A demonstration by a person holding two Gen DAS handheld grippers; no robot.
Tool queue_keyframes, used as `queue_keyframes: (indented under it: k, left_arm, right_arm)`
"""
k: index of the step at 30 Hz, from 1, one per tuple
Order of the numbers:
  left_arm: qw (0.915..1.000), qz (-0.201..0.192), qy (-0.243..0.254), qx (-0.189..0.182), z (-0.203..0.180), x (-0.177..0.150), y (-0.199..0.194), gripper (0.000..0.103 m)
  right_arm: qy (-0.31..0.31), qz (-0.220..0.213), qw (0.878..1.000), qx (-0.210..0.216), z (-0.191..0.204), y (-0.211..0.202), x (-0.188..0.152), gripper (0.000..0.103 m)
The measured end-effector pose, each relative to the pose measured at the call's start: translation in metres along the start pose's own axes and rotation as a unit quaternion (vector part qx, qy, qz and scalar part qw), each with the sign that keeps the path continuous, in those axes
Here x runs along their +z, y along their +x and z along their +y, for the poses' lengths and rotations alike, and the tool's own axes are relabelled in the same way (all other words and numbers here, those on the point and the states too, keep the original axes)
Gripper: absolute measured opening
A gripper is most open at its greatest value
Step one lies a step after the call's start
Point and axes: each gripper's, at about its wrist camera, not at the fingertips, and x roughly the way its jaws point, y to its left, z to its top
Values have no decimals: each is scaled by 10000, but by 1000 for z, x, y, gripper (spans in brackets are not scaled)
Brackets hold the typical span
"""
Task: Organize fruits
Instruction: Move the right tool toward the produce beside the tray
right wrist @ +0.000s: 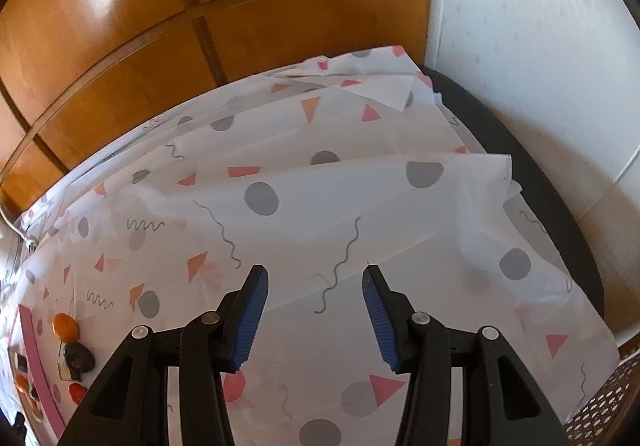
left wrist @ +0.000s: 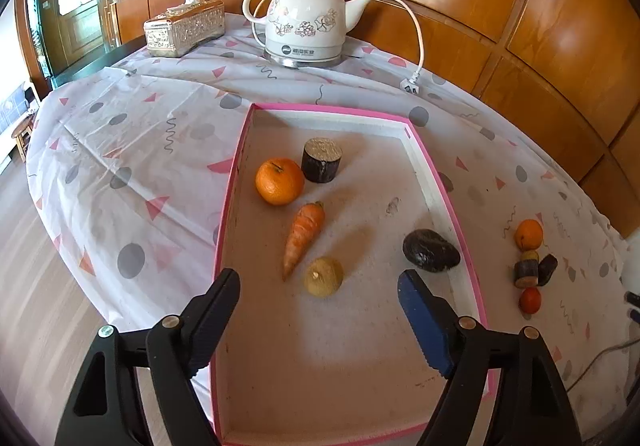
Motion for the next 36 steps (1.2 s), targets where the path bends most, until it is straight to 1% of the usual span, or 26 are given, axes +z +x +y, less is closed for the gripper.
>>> queue_keyframes:
  k: [3, 6, 9, 13, 18, 20, 26, 32, 34, 36]
  left_arm:
    - [10000, -26, 3, -25, -1, -3, -3, 84]
    - [10000, -46, 31, -5, -1, -5, -6, 84]
    - [10000, -94, 13, -12, 0, -5, -10, 86]
    - [9998, -174, -6, 31, 4, -6, -15, 86]
    - [9996, -261, -119, 53, 14, -5, -21, 86]
    - [9995, -280, -154, 67, 18, -5, -22, 86]
    - [9993, -253, -258, 75, 27, -7, -22, 86]
    - [9989, -267, -379, 69, 35, -8, -23, 86]
    - [9988, -305, -386, 89, 37, -8, -25, 86]
    - [9986, -315, -421, 86, 39, -8, -25, 86]
  right_arm:
    - [-180, -39, 9998, 75, 7, -2, -1, 50]
    - [-128, 145, 9987, 472, 10, 1, -3, 50]
    - [-206, 179, 9982, 543, 14, 2, -4, 50]
    - [-350, 275, 9959, 788, 22, 4, -6, 50]
    - [-895, 418, 9878, 1205, 48, 3, -15, 50]
    - [-1233, 453, 9813, 1407, 65, 1, -21, 50]
    - [-2097, 510, 9615, 1701, 109, -9, -44, 50]
    - [-2506, 543, 9461, 1977, 148, -17, -61, 50]
    - [-2647, 538, 9388, 2140, 165, -22, -68, 50]
    - [-2837, 537, 9275, 2373, 186, -29, -77, 50]
